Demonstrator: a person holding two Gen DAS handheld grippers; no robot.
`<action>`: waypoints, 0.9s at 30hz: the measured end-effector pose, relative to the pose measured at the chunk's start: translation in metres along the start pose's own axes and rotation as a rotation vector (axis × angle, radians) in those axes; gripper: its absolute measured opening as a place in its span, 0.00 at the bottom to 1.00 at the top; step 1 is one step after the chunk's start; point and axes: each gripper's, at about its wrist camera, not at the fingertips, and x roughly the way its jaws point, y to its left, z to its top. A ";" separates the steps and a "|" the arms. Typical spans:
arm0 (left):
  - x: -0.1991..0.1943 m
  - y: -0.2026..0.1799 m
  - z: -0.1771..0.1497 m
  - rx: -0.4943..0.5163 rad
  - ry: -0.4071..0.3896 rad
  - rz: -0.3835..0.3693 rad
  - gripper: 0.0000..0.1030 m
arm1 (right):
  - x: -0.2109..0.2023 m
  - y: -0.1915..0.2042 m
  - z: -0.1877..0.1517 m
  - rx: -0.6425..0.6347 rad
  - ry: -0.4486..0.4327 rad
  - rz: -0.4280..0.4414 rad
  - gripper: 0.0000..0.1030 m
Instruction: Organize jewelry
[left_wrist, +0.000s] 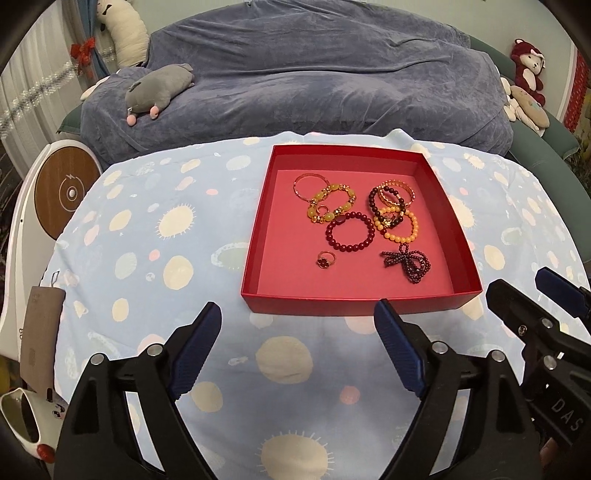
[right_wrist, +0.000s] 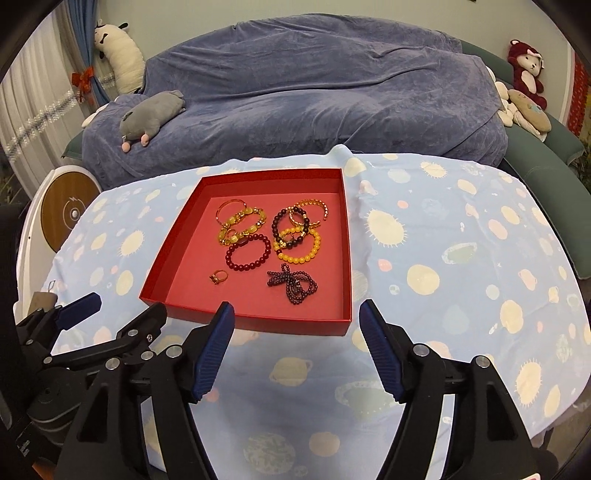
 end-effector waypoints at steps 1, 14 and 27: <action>-0.002 0.000 -0.002 0.002 -0.001 0.002 0.79 | -0.002 0.000 -0.003 0.002 0.001 -0.002 0.66; -0.023 0.009 -0.021 -0.015 -0.014 0.005 0.86 | -0.027 0.004 -0.024 0.005 -0.029 -0.023 0.74; -0.030 0.007 -0.024 -0.015 -0.022 0.023 0.90 | -0.034 0.000 -0.028 0.005 -0.058 -0.047 0.82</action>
